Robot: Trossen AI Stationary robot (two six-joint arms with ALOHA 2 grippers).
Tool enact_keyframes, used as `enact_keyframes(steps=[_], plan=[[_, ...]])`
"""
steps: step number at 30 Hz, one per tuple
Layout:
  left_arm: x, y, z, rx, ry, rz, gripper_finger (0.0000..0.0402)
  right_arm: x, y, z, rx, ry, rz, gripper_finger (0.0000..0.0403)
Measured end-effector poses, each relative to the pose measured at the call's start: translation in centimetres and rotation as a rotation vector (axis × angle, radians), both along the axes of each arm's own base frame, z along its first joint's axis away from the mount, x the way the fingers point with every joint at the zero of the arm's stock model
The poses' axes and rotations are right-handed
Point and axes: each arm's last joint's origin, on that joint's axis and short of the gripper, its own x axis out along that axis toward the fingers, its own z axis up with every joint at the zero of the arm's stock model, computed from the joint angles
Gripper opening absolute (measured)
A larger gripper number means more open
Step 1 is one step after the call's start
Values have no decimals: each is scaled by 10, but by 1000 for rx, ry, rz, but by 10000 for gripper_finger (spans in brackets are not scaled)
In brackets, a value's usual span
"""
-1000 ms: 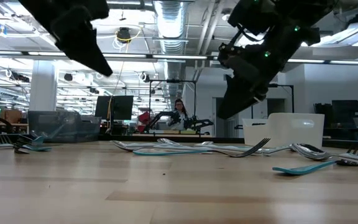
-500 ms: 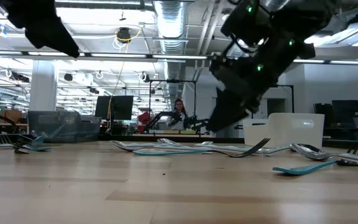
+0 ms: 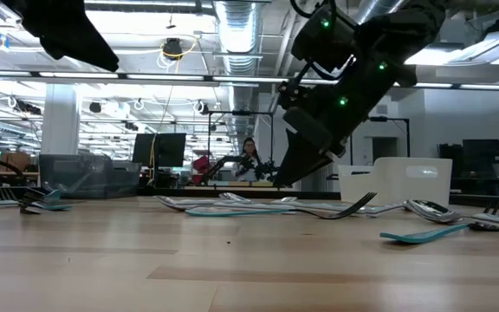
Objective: Sort silverware by color (type)
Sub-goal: Put the light blue spoon into the black bin
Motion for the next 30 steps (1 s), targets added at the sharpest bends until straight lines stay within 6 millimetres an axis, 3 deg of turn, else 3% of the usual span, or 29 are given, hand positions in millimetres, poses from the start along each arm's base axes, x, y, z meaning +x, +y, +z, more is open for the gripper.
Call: enact_keyframes(steps=[13, 23, 30], plan=[[-1, 0, -2, -7, 23, 1, 116, -3, 1, -2, 3, 47, 2, 194], [-8, 5, -36, -49, 57, 83, 116, -5, 4, -4, 96, 66, 10, 194], [-8, 5, -43, -66, 37, 99, 116, 0, 10, -29, 124, 124, 32, 194]])
